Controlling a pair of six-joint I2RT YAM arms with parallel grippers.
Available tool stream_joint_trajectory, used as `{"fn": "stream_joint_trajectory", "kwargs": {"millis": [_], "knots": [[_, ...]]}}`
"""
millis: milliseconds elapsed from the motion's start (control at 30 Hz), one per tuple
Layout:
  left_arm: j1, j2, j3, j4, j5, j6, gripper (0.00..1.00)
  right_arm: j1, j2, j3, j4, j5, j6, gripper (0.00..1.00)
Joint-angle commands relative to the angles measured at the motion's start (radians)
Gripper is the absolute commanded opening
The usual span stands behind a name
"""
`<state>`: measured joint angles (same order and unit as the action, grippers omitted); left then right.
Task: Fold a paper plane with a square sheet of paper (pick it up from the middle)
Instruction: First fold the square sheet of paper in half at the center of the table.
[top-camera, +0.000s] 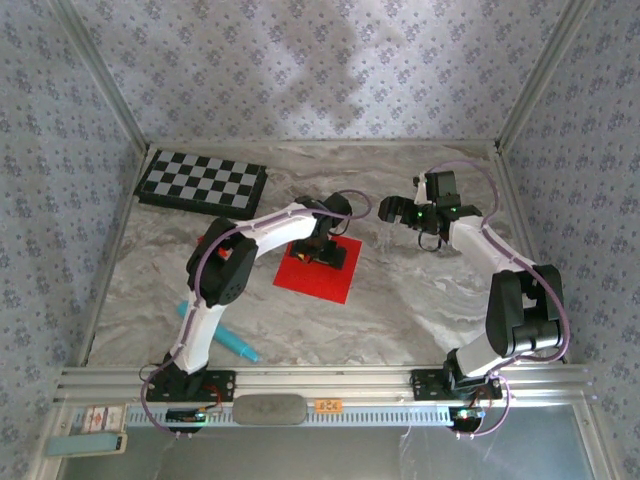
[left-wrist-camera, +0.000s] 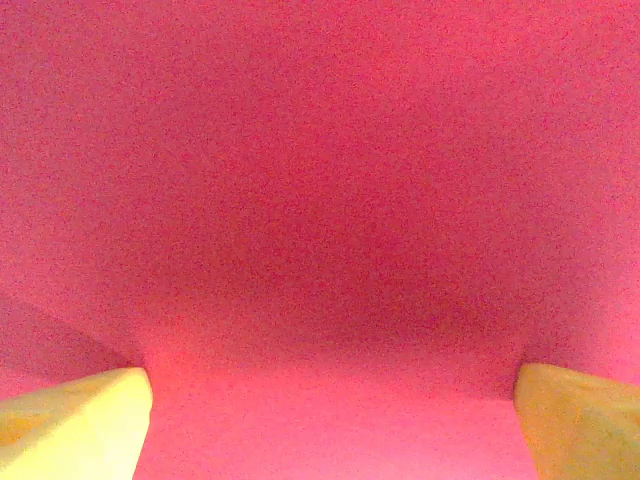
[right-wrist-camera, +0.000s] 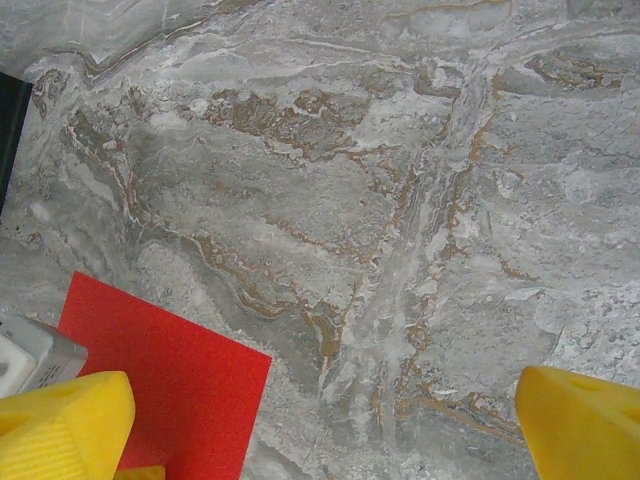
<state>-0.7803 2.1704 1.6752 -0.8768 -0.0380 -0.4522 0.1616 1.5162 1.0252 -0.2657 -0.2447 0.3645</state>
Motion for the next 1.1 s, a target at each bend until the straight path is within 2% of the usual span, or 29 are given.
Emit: {"fn": "stream_joint_trajectory", "kwargs": {"millis": [0, 433, 567, 767, 900, 1067], "knots": [[-0.003, 0.037, 0.017, -0.043, -0.007, 0.018, 0.91, 0.001, -0.005, 0.010, -0.034, -0.014, -0.020, 1.00], [-0.004, 0.058, -0.011, -0.031, -0.013, -0.001, 0.85, 0.001, -0.003, 0.013, -0.039, -0.010, -0.019, 1.00], [-0.004, 0.042, -0.006, -0.030, -0.013, -0.009, 0.79, 0.001, -0.002, 0.015, -0.039, -0.008, -0.018, 1.00], [-0.001, -0.058, -0.014, -0.001, 0.006, -0.027, 0.53, -0.001, -0.004, 0.014, -0.040, -0.003, -0.019, 1.00], [0.015, -0.185, -0.084, 0.101, 0.098, -0.053, 0.38, -0.005, -0.006, 0.004, -0.021, -0.022, -0.011, 1.00], [0.056, -0.346, -0.244, 0.342, 0.272, -0.155, 0.33, -0.023, -0.019, -0.026, 0.030, -0.083, 0.030, 1.00]]}}
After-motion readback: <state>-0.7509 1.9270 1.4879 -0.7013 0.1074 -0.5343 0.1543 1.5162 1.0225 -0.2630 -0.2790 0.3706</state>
